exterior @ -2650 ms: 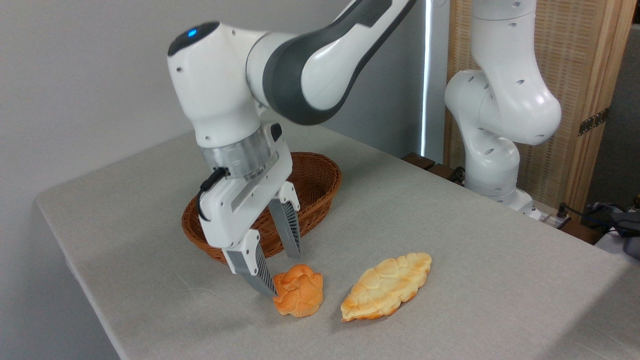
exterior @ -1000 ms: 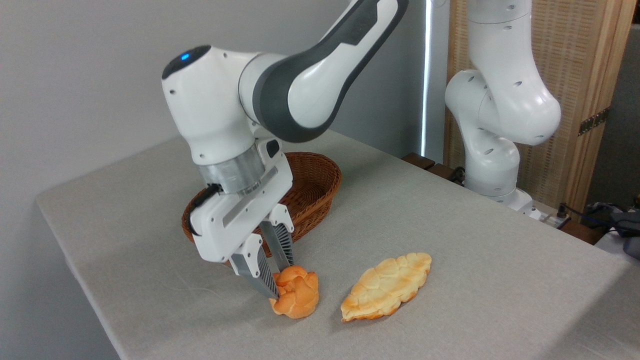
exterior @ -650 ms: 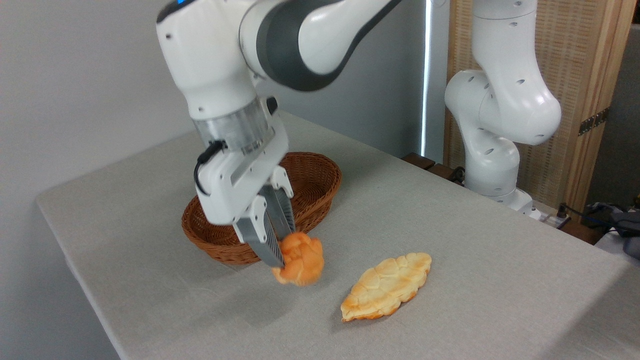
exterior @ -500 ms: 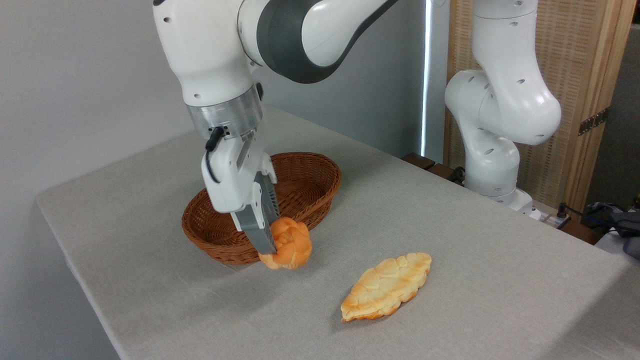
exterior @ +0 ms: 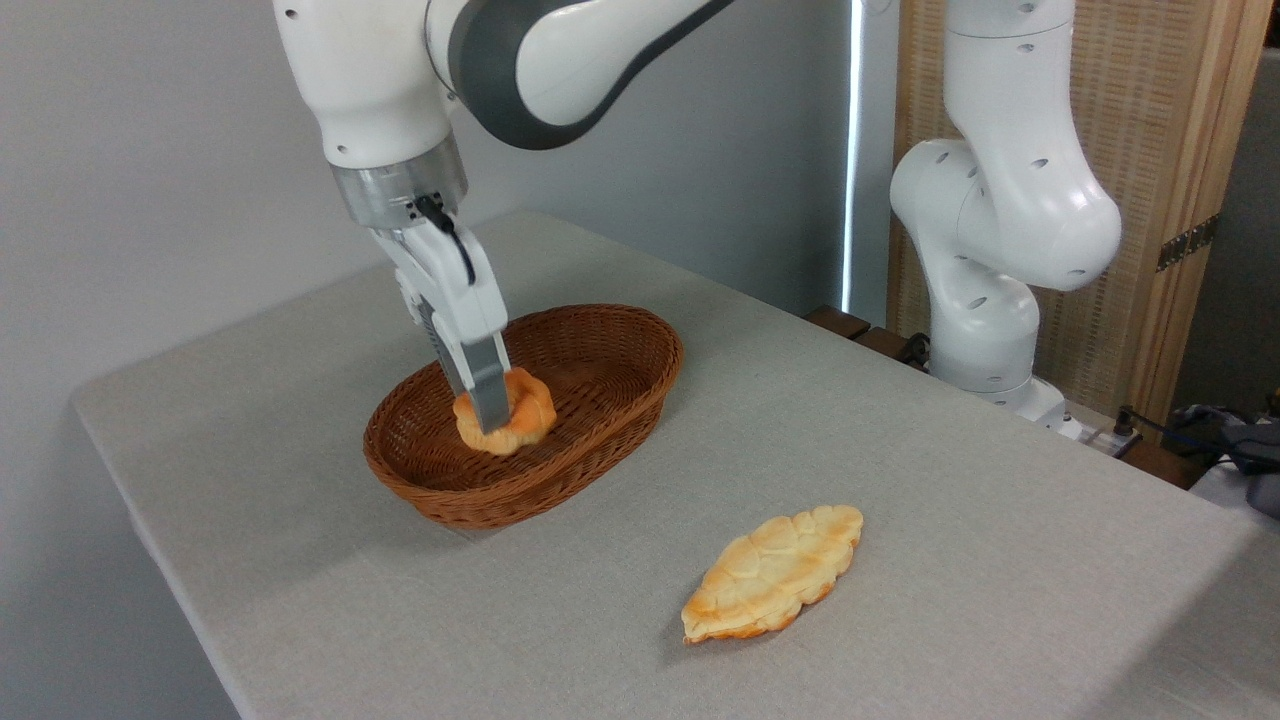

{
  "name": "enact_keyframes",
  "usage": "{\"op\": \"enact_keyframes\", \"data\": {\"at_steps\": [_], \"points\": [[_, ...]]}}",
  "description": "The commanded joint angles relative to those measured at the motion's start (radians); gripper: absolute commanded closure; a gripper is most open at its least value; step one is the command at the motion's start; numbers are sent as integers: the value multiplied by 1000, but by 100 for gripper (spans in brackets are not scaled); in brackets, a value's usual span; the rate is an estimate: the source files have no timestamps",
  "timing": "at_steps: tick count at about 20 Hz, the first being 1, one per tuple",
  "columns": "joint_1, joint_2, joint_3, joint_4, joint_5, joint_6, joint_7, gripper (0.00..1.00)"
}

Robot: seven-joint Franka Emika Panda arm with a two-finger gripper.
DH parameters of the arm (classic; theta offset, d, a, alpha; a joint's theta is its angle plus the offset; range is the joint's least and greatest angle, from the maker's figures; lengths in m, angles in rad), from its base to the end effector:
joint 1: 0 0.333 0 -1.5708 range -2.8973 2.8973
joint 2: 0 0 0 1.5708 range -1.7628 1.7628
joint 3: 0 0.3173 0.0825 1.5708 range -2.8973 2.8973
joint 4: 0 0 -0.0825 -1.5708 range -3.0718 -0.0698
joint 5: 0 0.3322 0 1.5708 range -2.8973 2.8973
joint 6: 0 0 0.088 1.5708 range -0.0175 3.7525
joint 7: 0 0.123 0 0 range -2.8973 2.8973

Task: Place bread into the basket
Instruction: 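Lift the orange bun and lower it into the wicker basket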

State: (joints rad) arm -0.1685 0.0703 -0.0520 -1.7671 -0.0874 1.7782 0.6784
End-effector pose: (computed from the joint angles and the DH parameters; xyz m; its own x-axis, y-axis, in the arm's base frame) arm 0.5129 -0.1234 0.5083 0.6388 -0.7694 0.0085 -0.7656 -0.6345 0.1060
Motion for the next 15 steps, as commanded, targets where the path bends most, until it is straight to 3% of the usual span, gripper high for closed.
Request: {"op": "enact_keyframes", "data": {"at_steps": [1, 10, 15], "points": [[4, 3, -31, 12, -31, -10, -108, 0], [4, 10, -38, 14, -22, -5, -108, 0], [18, 5, -2, 47, -17, -2, -96, 0]]}}
